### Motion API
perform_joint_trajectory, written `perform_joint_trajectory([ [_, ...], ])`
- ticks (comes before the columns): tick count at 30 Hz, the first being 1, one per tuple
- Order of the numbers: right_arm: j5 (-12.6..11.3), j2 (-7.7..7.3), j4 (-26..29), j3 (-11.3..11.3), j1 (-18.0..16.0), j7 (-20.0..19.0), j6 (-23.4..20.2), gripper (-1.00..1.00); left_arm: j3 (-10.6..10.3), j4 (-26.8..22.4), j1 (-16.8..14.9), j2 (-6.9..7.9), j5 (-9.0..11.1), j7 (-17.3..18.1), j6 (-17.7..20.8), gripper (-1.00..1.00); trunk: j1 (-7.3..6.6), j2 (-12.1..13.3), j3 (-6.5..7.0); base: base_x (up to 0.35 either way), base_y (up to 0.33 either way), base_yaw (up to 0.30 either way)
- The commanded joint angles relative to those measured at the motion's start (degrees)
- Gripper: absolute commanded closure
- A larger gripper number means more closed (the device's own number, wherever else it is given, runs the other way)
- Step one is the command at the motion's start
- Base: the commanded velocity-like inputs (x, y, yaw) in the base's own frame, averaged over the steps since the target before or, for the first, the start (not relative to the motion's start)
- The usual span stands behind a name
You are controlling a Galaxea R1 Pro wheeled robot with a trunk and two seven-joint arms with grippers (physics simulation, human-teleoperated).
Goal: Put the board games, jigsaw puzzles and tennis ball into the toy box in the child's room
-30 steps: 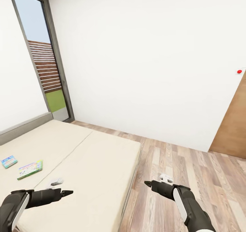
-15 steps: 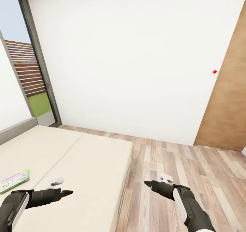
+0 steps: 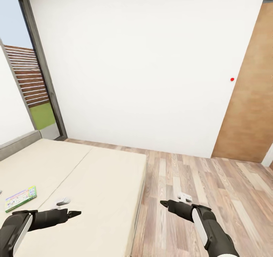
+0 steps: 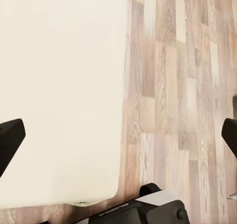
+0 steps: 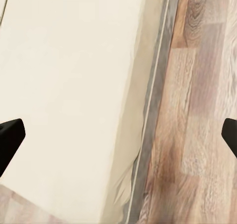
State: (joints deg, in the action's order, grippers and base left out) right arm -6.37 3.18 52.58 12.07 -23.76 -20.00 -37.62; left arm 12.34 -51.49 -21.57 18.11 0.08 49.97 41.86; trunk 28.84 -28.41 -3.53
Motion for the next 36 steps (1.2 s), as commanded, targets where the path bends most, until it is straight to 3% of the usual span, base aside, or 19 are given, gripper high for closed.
perform_joint_trajectory([
  [1,-0.4,0.07,0.1,0.2,-0.1,0.0,-0.4,-1.0,0.1,0.0,-0.1,0.0,0.0,0.2,0.4,-1.0,0.02,-0.1,-0.12,-0.142,0.128,-0.058],
  [12,-0.4,0.07,0.1,0.2,-0.1,0.0,-0.4,-1.0,0.1,0.0,-0.1,0.0,0.0,0.2,0.5,-1.0,0.02,-0.1,0.35,-0.125,0.183,-0.196],
  [26,-0.3,0.07,0.1,0.2,-0.1,0.0,-0.4,-1.0,0.1,0.0,-0.1,0.0,0.0,0.2,0.4,-1.0,0.02,-0.1,1.07,0.001,0.026,-0.234],
  [36,-0.3,0.07,0.1,0.2,-0.1,0.0,-0.3,-1.0,0.1,0.0,-0.1,0.0,0.1,0.3,0.3,-1.0,0.02,-0.1,1.19,0.054,0.029,-0.053],
])
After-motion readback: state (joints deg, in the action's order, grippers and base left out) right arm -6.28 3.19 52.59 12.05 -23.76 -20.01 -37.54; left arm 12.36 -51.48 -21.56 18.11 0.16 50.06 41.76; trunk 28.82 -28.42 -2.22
